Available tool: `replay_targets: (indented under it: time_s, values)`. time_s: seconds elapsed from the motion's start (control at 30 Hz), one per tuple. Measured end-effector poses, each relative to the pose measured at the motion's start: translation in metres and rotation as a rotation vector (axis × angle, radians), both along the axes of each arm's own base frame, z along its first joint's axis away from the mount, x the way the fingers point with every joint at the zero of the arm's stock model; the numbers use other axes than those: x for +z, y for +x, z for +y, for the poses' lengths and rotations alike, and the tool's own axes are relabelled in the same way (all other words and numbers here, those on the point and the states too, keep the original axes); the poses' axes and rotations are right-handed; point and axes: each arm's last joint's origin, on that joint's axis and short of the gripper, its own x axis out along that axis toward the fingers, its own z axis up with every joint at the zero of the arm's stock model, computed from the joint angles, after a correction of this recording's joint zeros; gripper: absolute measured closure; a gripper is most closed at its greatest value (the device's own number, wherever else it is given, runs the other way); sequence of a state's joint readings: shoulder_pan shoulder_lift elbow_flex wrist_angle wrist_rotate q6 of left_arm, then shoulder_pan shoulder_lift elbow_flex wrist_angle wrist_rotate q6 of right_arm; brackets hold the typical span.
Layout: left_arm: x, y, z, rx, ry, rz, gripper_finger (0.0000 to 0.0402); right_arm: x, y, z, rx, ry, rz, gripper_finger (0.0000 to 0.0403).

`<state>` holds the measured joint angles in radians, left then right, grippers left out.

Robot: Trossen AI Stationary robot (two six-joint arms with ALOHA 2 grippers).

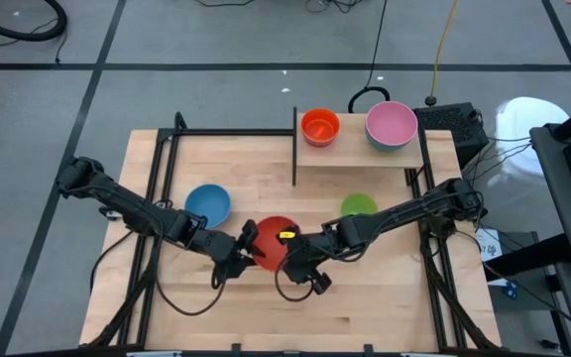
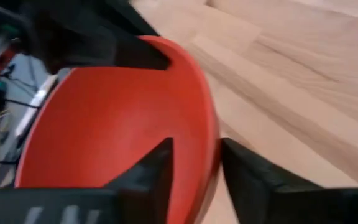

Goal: Place and stack bowls onto a shelf
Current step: Stack the large orange bowl on top of the large pink bowl on the shelf

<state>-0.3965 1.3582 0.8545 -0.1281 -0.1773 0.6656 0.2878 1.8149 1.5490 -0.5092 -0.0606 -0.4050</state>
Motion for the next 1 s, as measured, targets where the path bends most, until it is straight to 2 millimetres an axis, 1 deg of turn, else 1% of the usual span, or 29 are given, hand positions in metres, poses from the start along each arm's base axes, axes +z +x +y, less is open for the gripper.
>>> replay_targets:
  time_s: [0.1, 0.23, 0.33, 0.43, 0.5, 0.57, 0.7, 0.77, 0.93, 1.0]
  values:
    - [0.002, 0.001, 0.0, 0.028, 0.013, -0.03, 0.0207, 0.0, 0.0, 0.0, -0.006, 0.0, 0.005, 0.0399]
    - [0.005, 0.004, 0.002, 0.103, 0.008, -0.08, 0.0139, 0.001, -0.002, -0.001, -0.065, 0.033, 0.022, 0.04]
    - [0.009, 0.005, 0.0, 0.159, -0.016, -0.131, 0.01, 0.001, -0.002, -0.003, -0.174, 0.017, 0.016, 0.0401]
    - [0.016, 0.007, -0.001, 0.263, -0.034, -0.209, 0.0076, 0.001, 0.0, -0.007, -0.313, -0.006, -0.003, 0.0402]
    - [0.019, 0.006, -0.002, 0.348, -0.032, -0.252, 0.0071, 0.001, 0.0, -0.009, -0.387, -0.01, -0.001, 0.0402]
    - [0.02, 0.005, -0.003, 0.403, -0.028, -0.276, 0.0073, 0.004, -0.002, -0.011, -0.438, -0.006, -0.012, 0.0402]
    - [0.024, 0.003, -0.009, 0.471, -0.048, -0.33, 0.0092, 0.011, -0.008, -0.015, -0.517, -0.004, -0.02, 0.0402]
    - [0.024, 0.002, -0.012, 0.485, -0.074, -0.339, 0.0104, 0.014, -0.01, -0.02, -0.553, 0.004, -0.011, 0.0402]
    - [0.023, 0.0, -0.013, 0.551, -0.172, -0.339, 0.013, 0.036, -0.024, -0.033, -0.633, 0.063, -0.029, 0.0402]
    - [0.023, 0.0, -0.012, 0.587, -0.198, -0.346, 0.014, 0.045, -0.033, -0.037, -0.653, 0.075, -0.026, 0.0402]
